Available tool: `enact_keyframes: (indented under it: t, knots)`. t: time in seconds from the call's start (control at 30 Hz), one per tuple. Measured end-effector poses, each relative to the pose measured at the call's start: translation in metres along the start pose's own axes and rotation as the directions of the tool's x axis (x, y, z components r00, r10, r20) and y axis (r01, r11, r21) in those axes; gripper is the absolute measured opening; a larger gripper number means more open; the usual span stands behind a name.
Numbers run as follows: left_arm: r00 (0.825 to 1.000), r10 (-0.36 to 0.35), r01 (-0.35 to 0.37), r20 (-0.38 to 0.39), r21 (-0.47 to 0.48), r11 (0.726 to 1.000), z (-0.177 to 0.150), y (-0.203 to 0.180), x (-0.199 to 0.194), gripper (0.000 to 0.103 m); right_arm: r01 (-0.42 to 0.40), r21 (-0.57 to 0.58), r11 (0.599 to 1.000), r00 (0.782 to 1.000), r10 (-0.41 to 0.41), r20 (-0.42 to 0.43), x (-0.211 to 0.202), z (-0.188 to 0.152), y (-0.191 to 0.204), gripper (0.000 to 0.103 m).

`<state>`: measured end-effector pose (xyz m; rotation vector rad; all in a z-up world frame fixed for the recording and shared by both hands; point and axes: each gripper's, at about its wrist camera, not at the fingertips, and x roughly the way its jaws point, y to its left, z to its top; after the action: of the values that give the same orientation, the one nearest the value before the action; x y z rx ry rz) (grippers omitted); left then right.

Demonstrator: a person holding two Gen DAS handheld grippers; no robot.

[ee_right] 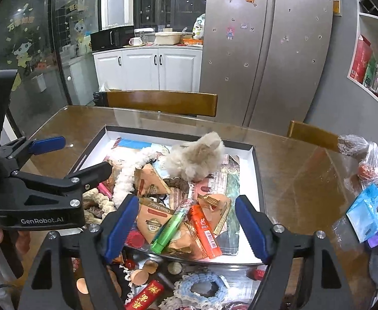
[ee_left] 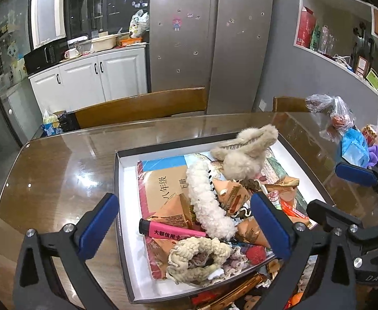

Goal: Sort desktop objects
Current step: 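Open both grippers to release the two lighters into the box, then move both open grippers back to the table toward the orange ball and pink round item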

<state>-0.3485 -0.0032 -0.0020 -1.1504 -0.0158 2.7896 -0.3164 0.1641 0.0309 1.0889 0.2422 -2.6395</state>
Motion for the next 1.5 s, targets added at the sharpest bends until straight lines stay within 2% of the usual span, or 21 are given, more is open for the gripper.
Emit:
enact_keyframes:
  t: [0.3,0.6,0.8,0.93,1.03,1.2,1.27,1.37,1.5]
  knots:
    - [1.0,-0.028,0.028,0.005,-0.014,1.0,-0.003,-0.003,-0.013,0.103,-0.007,0.01,1.0,1.0,0.007,0.012,-0.011,-0.003,-0.002,0.079]
    - [0.999,-0.029,0.029,0.025,0.002,1.0,-0.027,-0.014,-0.058,0.103,-0.022,0.01,1.0,1.0,0.022,0.02,-0.038,-0.015,0.007,0.079]
    - [1.0,0.007,-0.008,0.014,0.032,0.999,-0.066,-0.017,-0.097,0.103,-0.065,0.004,0.998,0.997,0.065,0.033,-0.064,-0.046,0.02,0.079]
    - [1.0,0.004,-0.004,0.005,-0.001,1.0,-0.101,-0.011,-0.122,0.103,-0.117,0.006,0.993,0.993,0.117,0.005,-0.073,-0.077,0.033,0.079]
    - [1.0,-0.006,0.006,-0.029,-0.029,1.0,-0.134,-0.006,-0.137,0.103,-0.103,-0.028,0.994,0.995,0.103,-0.006,-0.083,-0.092,0.047,0.079]
    - [0.998,0.032,-0.032,-0.063,-0.011,0.999,-0.189,-0.001,-0.159,0.103,-0.168,-0.036,0.985,0.986,0.168,0.006,-0.111,-0.124,0.07,0.079]
    - [0.997,0.021,-0.024,-0.076,-0.038,0.999,-0.209,0.006,-0.168,0.103,-0.18,-0.054,0.982,0.984,0.18,-0.006,-0.117,-0.136,0.082,0.079]
    - [0.996,0.008,-0.016,-0.089,-0.082,0.997,-0.229,0.015,-0.177,0.103,-0.187,-0.071,0.98,0.982,0.185,-0.033,-0.118,-0.153,0.099,0.079]
    - [0.996,0.003,-0.011,-0.094,-0.087,0.996,-0.244,0.024,-0.179,0.103,-0.223,-0.058,0.973,0.974,0.22,-0.056,-0.116,-0.17,0.113,0.079]
